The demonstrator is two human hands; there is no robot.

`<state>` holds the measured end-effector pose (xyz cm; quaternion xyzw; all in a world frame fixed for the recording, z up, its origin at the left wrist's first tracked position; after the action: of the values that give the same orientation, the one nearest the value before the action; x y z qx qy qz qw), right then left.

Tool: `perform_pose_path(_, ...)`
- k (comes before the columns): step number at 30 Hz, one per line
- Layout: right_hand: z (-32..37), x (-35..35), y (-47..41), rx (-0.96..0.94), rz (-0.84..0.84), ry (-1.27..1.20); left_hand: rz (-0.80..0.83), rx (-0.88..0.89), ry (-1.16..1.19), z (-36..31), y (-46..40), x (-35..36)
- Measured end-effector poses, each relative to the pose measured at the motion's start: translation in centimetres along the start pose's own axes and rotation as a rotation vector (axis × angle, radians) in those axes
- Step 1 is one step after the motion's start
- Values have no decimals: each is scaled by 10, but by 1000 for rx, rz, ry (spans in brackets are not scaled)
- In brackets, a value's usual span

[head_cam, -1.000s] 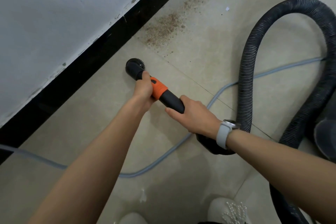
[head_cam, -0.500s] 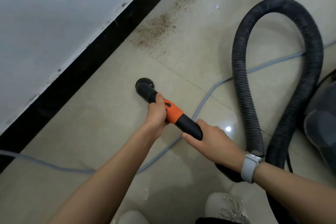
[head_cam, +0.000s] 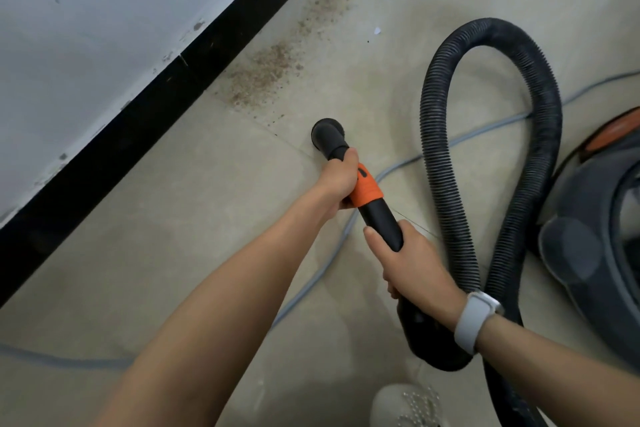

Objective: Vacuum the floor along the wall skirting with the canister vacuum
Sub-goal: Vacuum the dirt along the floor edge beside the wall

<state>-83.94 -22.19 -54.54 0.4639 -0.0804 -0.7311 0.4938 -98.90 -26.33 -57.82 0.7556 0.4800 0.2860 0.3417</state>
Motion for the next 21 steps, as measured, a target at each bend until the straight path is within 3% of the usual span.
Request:
perform_pose_path(6,14,15,-1,-53,83,45,-94,4,60,7,-6,-34)
perform_pose_path(15,70,31,-43,-180,146,139,-220,51,195,-35,-17,-79)
perform_pose_path(21,106,43,-72,-257,209,239,-290,20,160,-57,3,-107)
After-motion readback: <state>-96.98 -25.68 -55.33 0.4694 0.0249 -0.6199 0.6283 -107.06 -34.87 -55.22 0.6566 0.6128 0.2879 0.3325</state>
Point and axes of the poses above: each hand's wrist, its own y-axis away from the middle knuckle, its own x-axis out of the palm, z = x × y, the point moved 2 cm from there along -y, towards the middle knuckle, and after that the axes turned 8 degrees about y, right-handed, at the moved point
